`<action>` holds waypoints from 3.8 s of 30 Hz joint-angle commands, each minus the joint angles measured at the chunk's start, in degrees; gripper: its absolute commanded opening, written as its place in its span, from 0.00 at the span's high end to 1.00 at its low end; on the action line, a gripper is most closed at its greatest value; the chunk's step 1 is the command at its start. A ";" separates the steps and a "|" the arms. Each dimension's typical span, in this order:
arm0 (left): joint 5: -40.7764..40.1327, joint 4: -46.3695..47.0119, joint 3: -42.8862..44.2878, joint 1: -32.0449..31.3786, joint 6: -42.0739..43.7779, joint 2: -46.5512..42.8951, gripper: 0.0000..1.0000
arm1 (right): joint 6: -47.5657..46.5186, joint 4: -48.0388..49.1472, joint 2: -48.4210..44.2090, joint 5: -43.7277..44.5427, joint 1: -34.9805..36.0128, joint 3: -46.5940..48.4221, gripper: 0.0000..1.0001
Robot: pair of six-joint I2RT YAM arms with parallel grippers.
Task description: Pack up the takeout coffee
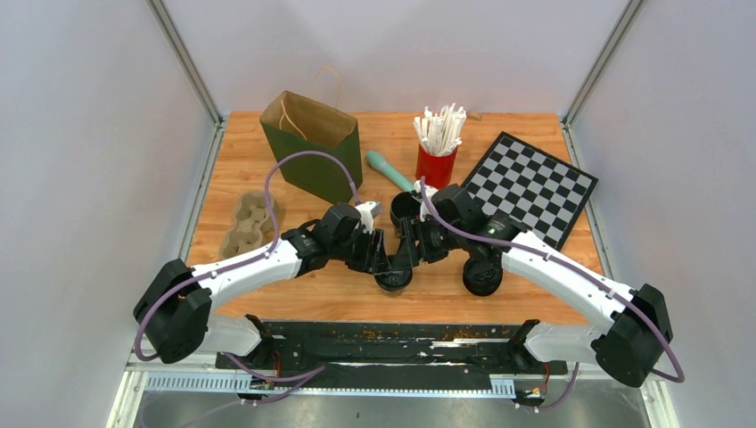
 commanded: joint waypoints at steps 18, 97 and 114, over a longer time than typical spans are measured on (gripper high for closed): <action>2.83 -3.36 -0.86 -0.01 6.31 0.44 0.42 | -2.00 4.51 6.45 1.06 -3.08 -5.61 0.54; -0.80 10.62 -23.94 -0.01 -30.11 -12.69 0.56 | 1.51 11.96 3.04 -1.08 -3.09 -16.36 0.58; -4.18 1.93 -14.71 -0.05 -24.00 -19.72 0.25 | -4.27 3.23 2.14 -4.62 -3.24 -3.12 0.29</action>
